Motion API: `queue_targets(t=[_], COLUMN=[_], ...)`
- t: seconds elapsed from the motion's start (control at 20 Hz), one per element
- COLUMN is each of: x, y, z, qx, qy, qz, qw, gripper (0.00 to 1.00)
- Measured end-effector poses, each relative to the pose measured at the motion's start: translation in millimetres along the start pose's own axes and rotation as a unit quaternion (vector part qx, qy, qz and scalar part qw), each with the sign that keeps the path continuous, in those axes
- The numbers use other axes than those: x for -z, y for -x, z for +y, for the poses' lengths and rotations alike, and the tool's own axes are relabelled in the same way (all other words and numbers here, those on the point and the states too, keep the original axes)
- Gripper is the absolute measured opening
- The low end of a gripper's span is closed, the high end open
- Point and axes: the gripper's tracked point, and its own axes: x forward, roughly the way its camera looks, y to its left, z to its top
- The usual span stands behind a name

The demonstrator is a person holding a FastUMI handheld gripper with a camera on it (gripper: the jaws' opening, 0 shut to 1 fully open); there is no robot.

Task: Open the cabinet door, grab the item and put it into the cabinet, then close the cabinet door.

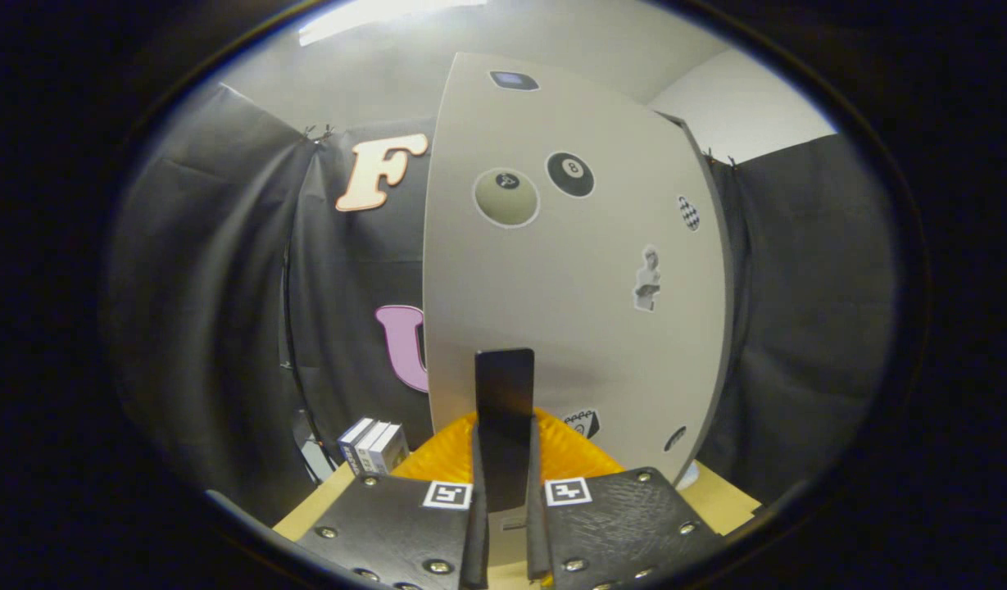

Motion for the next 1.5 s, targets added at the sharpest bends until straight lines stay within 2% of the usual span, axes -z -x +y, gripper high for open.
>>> queue_targets(t=[0.2,0.35,0.55,0.8,0.85,0.9,1.25,1.5], x=[-3,-2,-5,-9,-10,-9,-5,-3], y=[40,60,95,140,145,150,164,179], z=[-26,-47,-84,-158,-177,-188,-248,-273], qx=[0.025,0.034,0.08,0.142,0.151,0.158,0.161,0.187], qy=[0.006,-0.015,-0.007,-0.018,-0.023,-0.023,-0.029,-0.021], qz=[0.0,0.014,0.012,0.02,0.019,0.021,0.032,0.038], qw=[1.0,0.999,0.997,0.989,0.988,0.987,0.986,0.981], gripper=[0.18,0.11,0.1,0.1,0.01,0.03,0.05,0.05])
